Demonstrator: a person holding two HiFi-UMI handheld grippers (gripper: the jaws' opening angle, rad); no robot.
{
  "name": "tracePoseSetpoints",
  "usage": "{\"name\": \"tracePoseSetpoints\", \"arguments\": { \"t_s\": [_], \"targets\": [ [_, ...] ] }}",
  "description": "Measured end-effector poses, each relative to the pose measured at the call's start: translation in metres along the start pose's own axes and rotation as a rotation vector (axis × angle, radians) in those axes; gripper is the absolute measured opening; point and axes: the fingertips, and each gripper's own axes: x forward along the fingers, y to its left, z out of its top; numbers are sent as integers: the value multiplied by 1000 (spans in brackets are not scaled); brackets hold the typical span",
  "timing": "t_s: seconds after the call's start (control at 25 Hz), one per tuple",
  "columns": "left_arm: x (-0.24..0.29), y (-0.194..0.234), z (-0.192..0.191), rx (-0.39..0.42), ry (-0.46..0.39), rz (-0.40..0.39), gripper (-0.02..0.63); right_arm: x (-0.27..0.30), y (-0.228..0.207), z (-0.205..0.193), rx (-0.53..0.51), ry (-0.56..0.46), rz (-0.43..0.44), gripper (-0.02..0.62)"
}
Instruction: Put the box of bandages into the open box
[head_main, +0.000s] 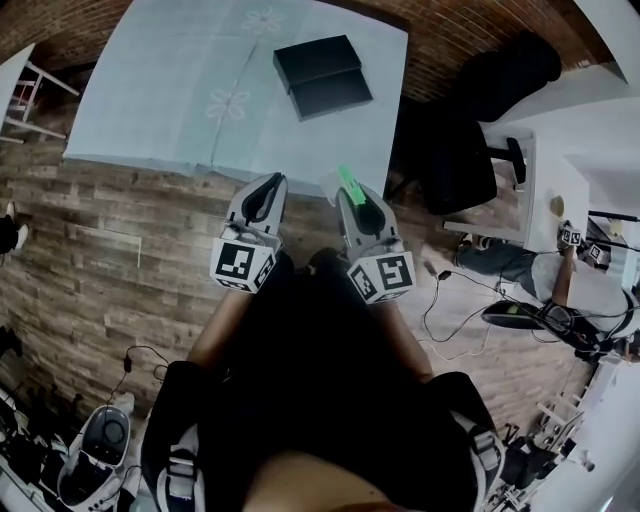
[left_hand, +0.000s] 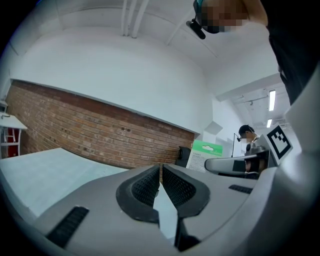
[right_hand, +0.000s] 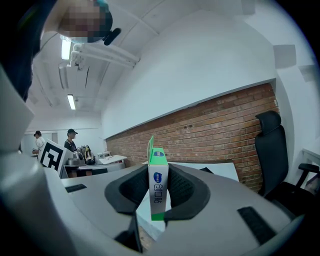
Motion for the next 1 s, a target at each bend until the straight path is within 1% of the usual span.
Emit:
{"name": "tracePoseSetpoints", "arguments": {
  "t_s": [0.16,0.28,0.44,0.64,1.0],
  "targets": [
    [0,8,-2,-32,2,7,44,9,0,-2,-11,17,-1,103],
    [11,12,-7,-54,6,11,44,20,-7,-1,-2,6,8,103],
    [24,10,-10,-41,14,32,44,27,-22,0,2,5,29,103],
    [48,14,0,-33,5,69,44,48,-47,9,-22,17,48,101],
    [107,9,0,-23,17,104,44,74,-97,14,5,29,100,103]
  ]
}}
